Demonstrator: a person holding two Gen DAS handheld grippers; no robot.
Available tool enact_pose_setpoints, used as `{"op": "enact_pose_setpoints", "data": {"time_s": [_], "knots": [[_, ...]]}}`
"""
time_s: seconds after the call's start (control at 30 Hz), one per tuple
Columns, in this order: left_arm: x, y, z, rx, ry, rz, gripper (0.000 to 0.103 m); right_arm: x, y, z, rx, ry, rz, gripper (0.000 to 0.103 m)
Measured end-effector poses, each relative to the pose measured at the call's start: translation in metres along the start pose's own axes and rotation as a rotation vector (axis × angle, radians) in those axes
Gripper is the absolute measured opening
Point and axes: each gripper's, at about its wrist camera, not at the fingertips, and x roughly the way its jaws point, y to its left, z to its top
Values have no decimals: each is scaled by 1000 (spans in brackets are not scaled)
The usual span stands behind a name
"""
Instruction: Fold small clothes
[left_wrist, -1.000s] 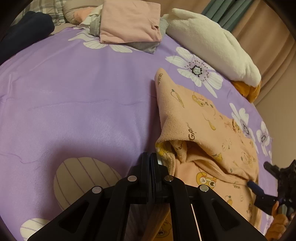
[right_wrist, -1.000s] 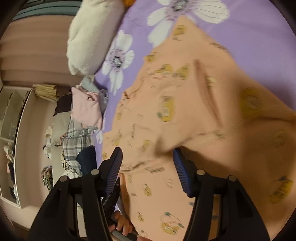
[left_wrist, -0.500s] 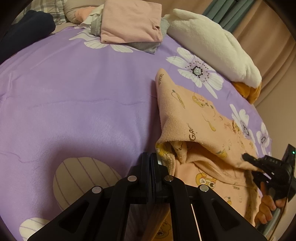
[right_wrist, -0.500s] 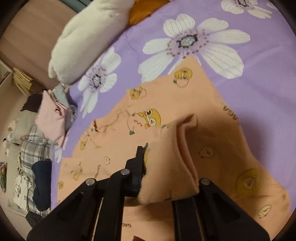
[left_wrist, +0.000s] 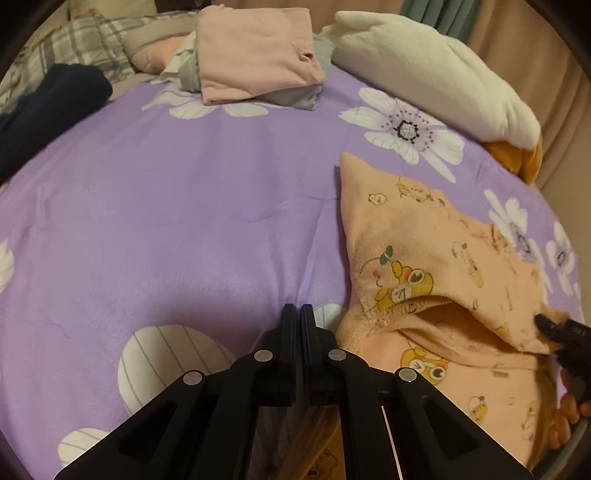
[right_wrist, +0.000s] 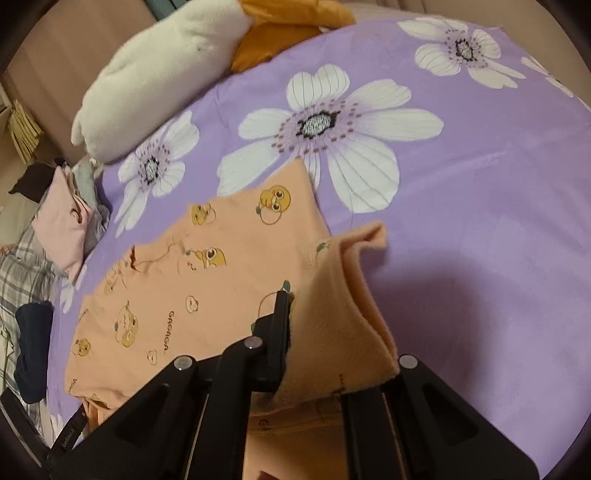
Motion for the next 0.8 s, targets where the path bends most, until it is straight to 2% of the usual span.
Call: {"op": "enact_pose_setpoints", "data": {"time_s": [0.07,0.1,0.17,0.2,0.23,0.3,0.33,0.4,0.47,0.5,0.57,0.6,0.63,0.7,0.73,0.8], "knots": [[1,5,3,-18,19,-16,6,-1,-2,3,12,39,25,14],[-1,9,6,-26,37,-11,6,-4,-4,5,13,62,44,20],[-10,13,11,-35,51,43,6,-14,-5,5,3,77,42,27],[-20,15,13,-40,32,59,7,-23,-6,6,-13,75,37,28],[-33,18,16,-45,-8,63,7,-31,-7,5,-25,68,30,36],[-52,19,23,-42,-54,-3,7,-47,-7,6,-42,46,1,46],[-58,17,28,-31,-69,-48,8,-55,-7,7,-49,30,-2,46],[-58,5,37,7,-104,-85,12,-68,-2,11,-57,-12,51,46],[-41,-12,44,61,-106,-49,15,-63,8,15,-67,-36,99,46],[-23,-25,47,95,-59,-40,15,-53,13,17,-76,-21,115,43],[4,-39,45,121,43,-104,15,-20,20,16,-63,86,130,34],[9,-42,41,138,58,-111,15,-7,19,12,-51,125,137,28],[17,-44,36,178,63,-78,15,7,14,7,-55,153,119,20],[17,-42,25,244,15,12,32,14,1,-3,-79,125,98,0],[12,-42,20,287,-10,44,35,10,-7,-6,-91,91,130,0],[4,-43,14,389,-15,83,35,4,-17,-9,-106,101,163,0]]}}
